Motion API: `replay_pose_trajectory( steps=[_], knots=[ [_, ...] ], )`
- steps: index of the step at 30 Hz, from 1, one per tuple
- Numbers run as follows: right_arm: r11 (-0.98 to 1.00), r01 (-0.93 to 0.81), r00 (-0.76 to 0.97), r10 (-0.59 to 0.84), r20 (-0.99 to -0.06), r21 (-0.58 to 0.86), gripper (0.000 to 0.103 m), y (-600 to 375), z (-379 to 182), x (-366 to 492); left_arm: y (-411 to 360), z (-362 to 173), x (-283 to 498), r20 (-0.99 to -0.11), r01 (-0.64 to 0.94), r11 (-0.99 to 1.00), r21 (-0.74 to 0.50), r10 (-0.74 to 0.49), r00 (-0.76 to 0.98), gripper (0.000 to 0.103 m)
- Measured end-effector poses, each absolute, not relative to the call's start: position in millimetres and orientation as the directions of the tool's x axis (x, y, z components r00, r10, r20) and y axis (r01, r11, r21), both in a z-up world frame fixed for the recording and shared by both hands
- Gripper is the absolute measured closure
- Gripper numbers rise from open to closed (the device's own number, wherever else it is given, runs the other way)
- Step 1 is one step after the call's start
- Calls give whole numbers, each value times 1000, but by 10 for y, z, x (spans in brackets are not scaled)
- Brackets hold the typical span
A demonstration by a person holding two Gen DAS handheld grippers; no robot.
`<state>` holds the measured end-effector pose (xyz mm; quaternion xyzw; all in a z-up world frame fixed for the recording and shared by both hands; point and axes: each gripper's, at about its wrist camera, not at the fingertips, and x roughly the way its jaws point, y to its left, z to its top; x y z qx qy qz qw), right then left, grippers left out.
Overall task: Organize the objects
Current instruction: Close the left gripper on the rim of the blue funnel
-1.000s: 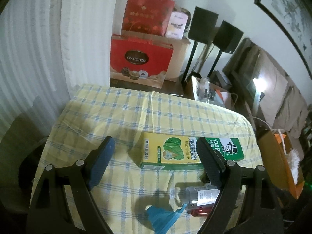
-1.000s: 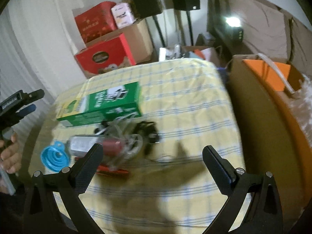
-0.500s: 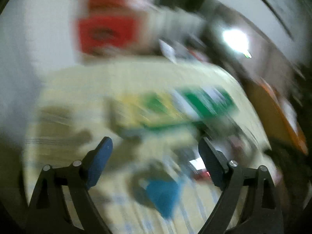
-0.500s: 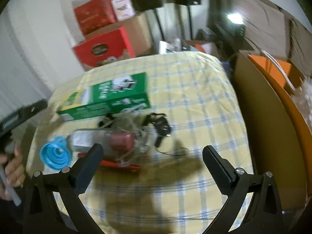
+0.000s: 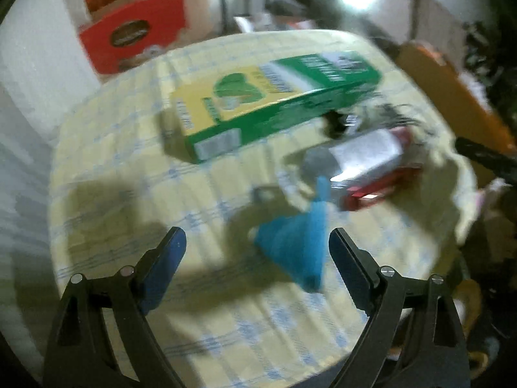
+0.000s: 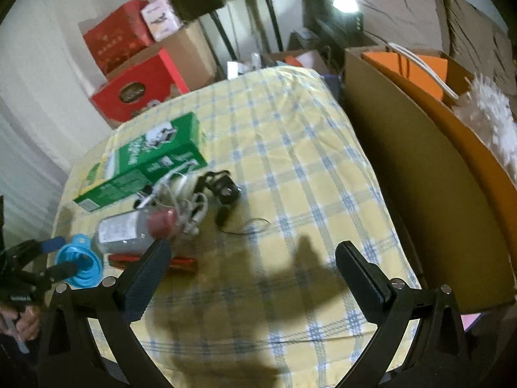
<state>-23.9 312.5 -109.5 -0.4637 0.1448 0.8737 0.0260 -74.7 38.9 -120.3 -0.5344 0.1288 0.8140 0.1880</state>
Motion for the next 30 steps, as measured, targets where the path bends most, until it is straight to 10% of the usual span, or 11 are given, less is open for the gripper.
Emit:
replay_pose_trajectory(
  steps=[3,30],
  knots=[
    [-957,-182,-568,-86,-818,226,1,3126,-1113,-217,417,-1312,-795,-910,-384,-912,146,29,-413,13],
    [-959,-192,-553,-69,-831,208,1,3117,-1226,-219,323,-1366,-818,-918,-370,-916,156,4,-397,12]
  ],
)
